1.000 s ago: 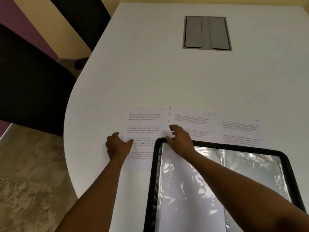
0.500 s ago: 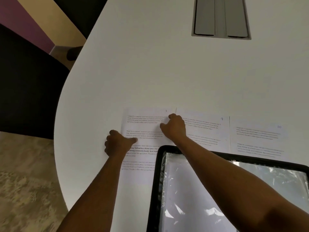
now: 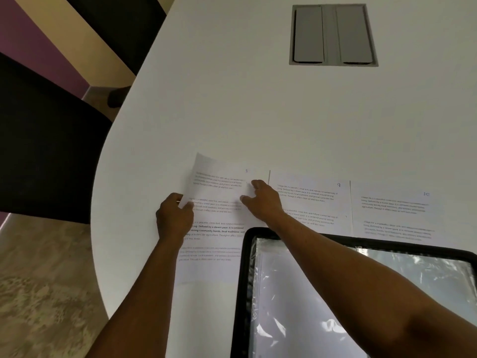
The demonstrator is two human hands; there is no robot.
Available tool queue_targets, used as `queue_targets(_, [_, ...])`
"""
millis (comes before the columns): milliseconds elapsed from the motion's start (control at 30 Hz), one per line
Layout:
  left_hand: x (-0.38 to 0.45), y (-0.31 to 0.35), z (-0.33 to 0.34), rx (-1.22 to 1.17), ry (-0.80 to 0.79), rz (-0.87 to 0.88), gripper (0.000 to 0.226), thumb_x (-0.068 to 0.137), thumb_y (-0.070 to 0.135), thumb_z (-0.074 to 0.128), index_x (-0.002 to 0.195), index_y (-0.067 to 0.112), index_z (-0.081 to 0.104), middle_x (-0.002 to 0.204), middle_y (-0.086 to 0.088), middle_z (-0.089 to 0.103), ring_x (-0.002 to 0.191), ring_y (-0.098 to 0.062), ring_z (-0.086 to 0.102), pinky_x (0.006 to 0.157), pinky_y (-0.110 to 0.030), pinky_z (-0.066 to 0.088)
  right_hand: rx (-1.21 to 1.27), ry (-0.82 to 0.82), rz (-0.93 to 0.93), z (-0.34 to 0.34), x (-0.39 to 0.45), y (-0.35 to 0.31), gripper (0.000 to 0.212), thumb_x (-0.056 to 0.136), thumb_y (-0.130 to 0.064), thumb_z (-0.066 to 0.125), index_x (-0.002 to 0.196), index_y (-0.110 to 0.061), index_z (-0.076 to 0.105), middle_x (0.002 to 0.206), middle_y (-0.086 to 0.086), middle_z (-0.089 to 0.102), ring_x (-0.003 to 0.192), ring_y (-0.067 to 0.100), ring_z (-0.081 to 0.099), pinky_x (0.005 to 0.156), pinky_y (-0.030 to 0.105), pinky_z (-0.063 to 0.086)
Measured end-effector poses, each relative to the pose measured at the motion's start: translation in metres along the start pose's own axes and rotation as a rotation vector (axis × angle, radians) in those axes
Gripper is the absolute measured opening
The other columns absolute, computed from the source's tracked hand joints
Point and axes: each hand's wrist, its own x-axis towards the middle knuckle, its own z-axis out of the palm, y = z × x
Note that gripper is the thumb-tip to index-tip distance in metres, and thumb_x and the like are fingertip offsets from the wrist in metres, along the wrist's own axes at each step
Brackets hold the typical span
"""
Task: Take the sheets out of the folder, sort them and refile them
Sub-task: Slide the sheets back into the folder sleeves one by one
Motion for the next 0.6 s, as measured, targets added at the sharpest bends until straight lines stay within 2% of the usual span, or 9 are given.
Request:
queue_targets(133, [-0.021,0.018,-0.031,-0.005,0.082,0.168,0.023,0.096,0.020,0.057,0.116,0.011,0.061,0.106,-0.006,0.065,0.085,-0.022,0.060,0.071,-0.028,0.049,0.021,-0.049,-0.015,-0.006,-0.017,-0.007,0.063,0.092,-0.034,0.063,0.146,-0.010,0.039,0.145,0.005,0.049,0.131,0.020,0.048,0.107,0.032,0.035])
queue_targets(267, [-0.046,0.035,-0.062,-0.120,0.102,0.233,0.022,0.095,0.019,0.059,0.115,0.013,0.063,0.104,-0.002,0.066,0.090,-0.021,0.062,0.079,-0.030,0.051,0.152,-0.084,-0.005,-0.013,-0.043,-0.013,0.067,0.092,-0.042,0.062,0.147,-0.012,0.036,0.147,0.006,0.047,0.131,0.020,0.048,0.109,0.035,0.038])
queue_targets(367, [-0.067,0.044,-0.086,-0.218,0.081,0.268,0.018,0.095,0.022,0.060,0.111,0.017,0.064,0.099,-0.001,0.068,0.089,-0.021,0.065,0.074,-0.029,0.053,0.320,-0.110,0.006,-0.019,-0.067,-0.018,0.073,0.090,-0.047,0.064,0.148,-0.014,0.035,0.148,0.006,0.046,0.131,0.022,0.047,0.108,0.039,0.041])
queue_targets(467, [-0.095,0.054,-0.109,-0.338,0.043,0.293,0.009,0.095,0.022,0.060,0.103,0.025,0.064,0.095,0.003,0.070,0.084,-0.017,0.068,0.067,-0.027,0.055,0.466,-0.122,-0.018,-0.029,-0.092,-0.021,0.075,0.087,-0.047,0.067,0.147,-0.014,0.037,0.143,0.003,0.049,0.128,0.020,0.049,0.100,0.034,0.044])
queue_targets(533, [-0.112,0.057,-0.120,-0.416,0.001,0.280,0.012,0.095,0.023,0.060,0.106,0.024,0.065,0.096,0.003,0.072,0.084,-0.017,0.069,0.069,-0.032,0.058,0.528,-0.104,-0.051,-0.038,-0.109,-0.023,0.060,0.086,-0.043,0.070,0.136,-0.016,0.050,0.134,0.000,0.059,0.118,0.016,0.057,0.094,0.032,0.047])
queue_targets(600, [-0.126,0.057,-0.125,-0.485,-0.039,0.245,0.018,0.094,0.023,0.062,0.111,0.023,0.066,0.098,0.001,0.073,0.087,-0.020,0.071,0.073,-0.041,0.060,0.586,-0.076,-0.091,-0.048,-0.126,-0.023,0.037,0.086,-0.036,0.072,0.116,-0.015,0.063,0.115,0.000,0.070,0.106,0.019,0.065,0.096,0.042,0.053])
